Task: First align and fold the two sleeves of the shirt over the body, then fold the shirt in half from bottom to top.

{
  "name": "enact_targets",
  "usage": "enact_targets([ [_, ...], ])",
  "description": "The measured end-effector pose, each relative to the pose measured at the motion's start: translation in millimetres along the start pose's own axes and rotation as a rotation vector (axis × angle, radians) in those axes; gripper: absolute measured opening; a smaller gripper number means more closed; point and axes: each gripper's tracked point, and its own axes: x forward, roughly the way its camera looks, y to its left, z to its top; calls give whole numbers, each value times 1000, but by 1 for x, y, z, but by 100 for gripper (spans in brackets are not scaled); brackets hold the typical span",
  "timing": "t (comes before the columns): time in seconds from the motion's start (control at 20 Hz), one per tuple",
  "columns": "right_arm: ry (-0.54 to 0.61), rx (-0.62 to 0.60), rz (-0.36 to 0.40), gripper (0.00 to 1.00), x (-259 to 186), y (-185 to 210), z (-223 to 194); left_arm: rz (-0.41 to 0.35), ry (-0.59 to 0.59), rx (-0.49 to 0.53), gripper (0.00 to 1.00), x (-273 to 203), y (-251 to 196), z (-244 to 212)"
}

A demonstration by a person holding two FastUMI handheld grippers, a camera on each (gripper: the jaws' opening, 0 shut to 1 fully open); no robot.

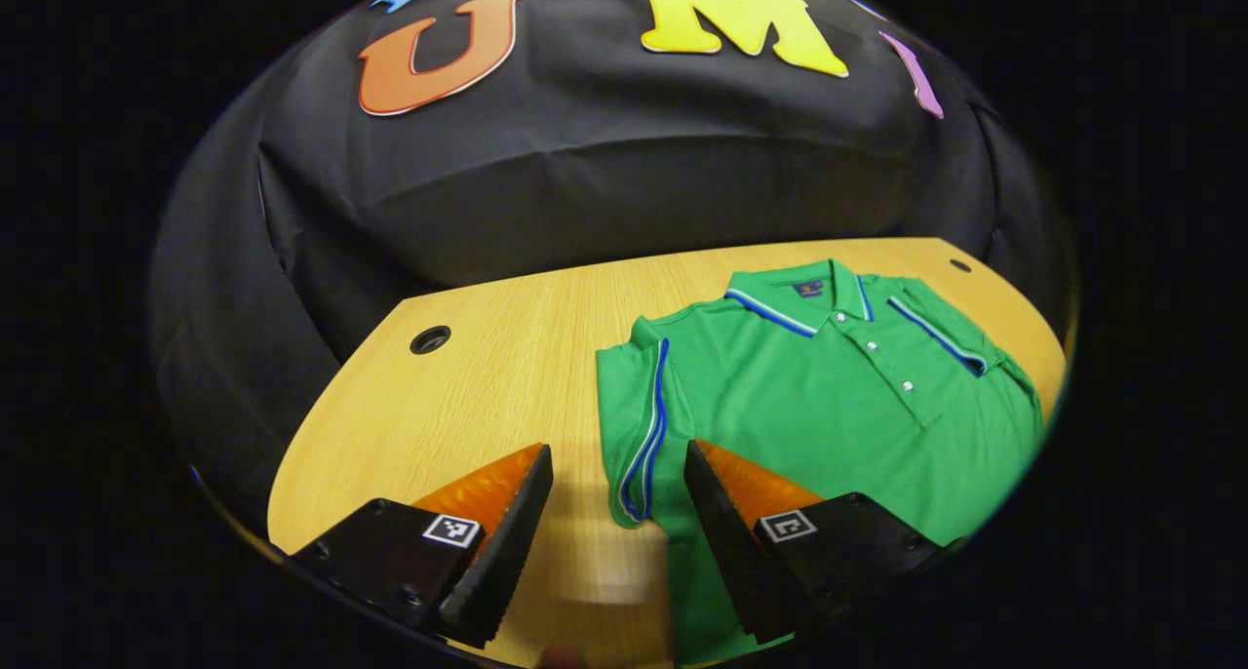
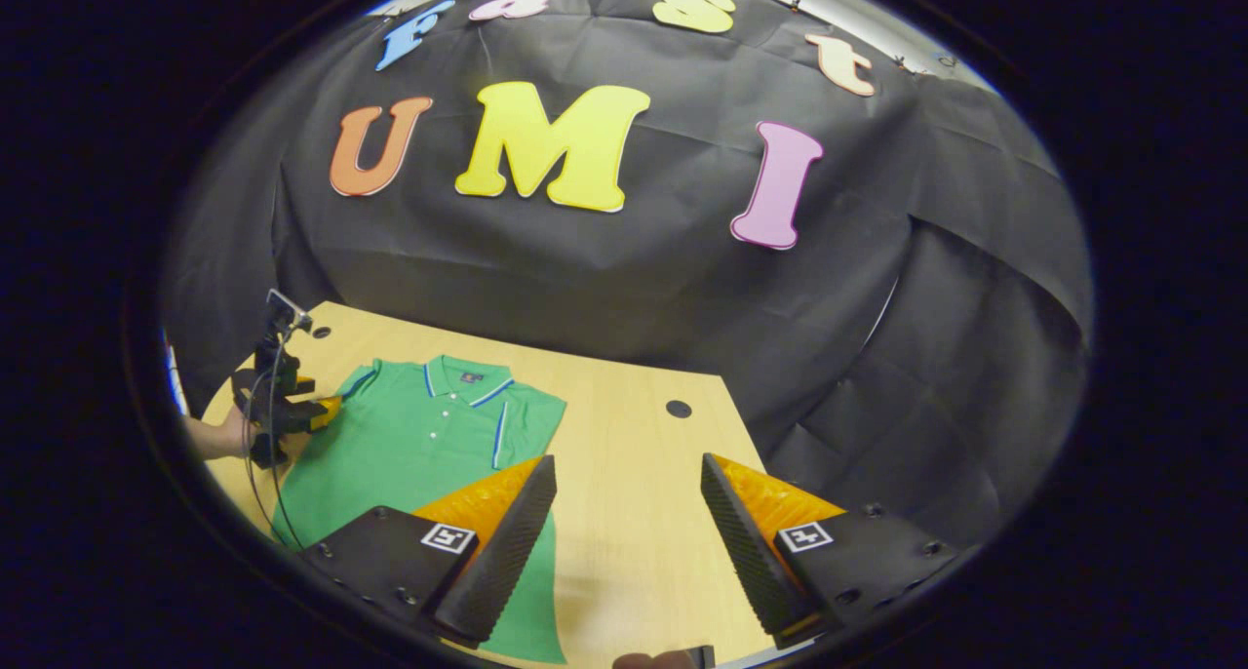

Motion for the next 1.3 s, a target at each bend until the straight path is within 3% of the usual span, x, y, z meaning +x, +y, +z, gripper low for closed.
enact_targets([
  [0.25, 26, 21, 31, 95, 4, 8, -8, 3, 35, 40, 80, 16, 4, -2],
  [0.3, 28, 25, 34, 95, 4, 9, -9, -18, 36, 35, 72, 16, 2, 1],
  [0.35, 30, 28, 36, 95, 4, 9, -10, 7, 32, 39, 60, 17, 7, 5],
  [0.45, 34, 39, 37, 96, 4, 9, -13, 26, 6, 37, 15, 18, 18, 14],
  [0.5, 37, 47, 36, 96, 5, 9, -14, 7, 4, 13, 9, 16, 15, 16],
  [0.75, 47, 82, 33, 96, 3, 8, -22, -6, 41, -65, 4, 17, 19, 10],
  [1.3, 56, 119, 15, 96, 0, -2, -34, -63, 20, -60, 3, 6, 4, 29],
])
